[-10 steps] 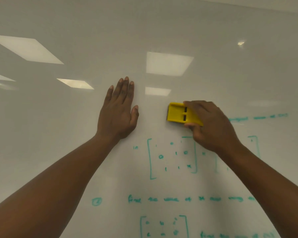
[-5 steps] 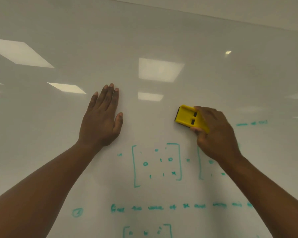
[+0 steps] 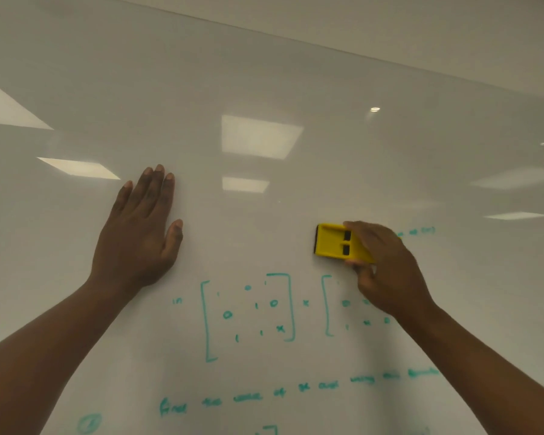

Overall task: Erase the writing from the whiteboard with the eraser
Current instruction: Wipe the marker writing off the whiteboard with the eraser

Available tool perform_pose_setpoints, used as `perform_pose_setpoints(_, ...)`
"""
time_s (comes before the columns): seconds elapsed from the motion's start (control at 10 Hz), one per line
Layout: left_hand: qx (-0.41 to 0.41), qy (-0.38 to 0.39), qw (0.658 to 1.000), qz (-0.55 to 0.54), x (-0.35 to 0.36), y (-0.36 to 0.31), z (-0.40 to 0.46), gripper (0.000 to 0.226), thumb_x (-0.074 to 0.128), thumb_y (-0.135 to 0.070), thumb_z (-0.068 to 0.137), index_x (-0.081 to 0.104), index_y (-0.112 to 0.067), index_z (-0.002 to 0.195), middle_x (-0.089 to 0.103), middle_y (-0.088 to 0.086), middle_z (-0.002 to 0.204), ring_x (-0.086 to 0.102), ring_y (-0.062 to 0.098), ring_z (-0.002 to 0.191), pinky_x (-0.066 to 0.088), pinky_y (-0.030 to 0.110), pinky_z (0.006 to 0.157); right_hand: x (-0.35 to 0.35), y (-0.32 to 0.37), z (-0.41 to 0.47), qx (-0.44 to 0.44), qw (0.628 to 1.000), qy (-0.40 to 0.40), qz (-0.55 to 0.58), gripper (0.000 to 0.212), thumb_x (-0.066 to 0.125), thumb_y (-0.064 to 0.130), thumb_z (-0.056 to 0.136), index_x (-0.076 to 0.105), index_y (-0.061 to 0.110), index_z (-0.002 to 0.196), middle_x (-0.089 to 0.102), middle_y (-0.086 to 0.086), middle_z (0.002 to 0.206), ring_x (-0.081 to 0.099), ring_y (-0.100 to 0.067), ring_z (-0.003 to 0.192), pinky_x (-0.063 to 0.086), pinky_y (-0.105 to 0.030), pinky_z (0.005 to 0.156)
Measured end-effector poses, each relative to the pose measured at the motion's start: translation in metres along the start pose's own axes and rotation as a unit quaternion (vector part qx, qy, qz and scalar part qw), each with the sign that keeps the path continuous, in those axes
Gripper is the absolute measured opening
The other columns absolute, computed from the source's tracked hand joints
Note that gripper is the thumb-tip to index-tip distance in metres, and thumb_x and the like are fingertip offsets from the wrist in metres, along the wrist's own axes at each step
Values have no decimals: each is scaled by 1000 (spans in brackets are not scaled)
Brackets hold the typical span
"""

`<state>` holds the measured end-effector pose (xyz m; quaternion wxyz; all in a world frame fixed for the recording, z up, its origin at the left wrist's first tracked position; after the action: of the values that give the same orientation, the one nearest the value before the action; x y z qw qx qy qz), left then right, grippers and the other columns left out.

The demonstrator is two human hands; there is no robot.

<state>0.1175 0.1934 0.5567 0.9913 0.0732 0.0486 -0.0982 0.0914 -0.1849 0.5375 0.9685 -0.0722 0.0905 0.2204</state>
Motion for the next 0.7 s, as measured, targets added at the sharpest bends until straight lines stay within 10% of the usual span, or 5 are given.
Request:
perform_pose_setpoints(0.5, 1, -13, 1000, -6, 3, 0, 0, 71, 27, -37, 93, 22, -2, 155, 20, 16, 163, 16, 26, 153, 15, 48, 125, -55, -117, -12, 274, 954, -74, -95, 25, 59, 29, 83, 52, 24, 107, 65, -10, 99, 58, -37, 90, 40, -37, 73)
perform_pose_setpoints(0.7, -2, -26, 1000, -10, 6, -2, -1, 72, 27, -37, 92, 23, -2, 155, 22, 17, 163, 18, 28, 153, 14, 48, 125, -51, -110, -40, 348, 926, -113, -91, 45, 52, 43, 76, 58, 12, 109, 65, -19, 103, 58, -41, 96, 42, -42, 81)
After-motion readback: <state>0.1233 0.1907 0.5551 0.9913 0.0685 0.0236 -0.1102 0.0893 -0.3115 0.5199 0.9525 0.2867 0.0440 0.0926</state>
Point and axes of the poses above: each hand's wrist, its own z-axis towards the middle knuckle, its own x-axis out of the palm, y = z × x, the point moved 2 cm from there along z, towards the middle knuckle
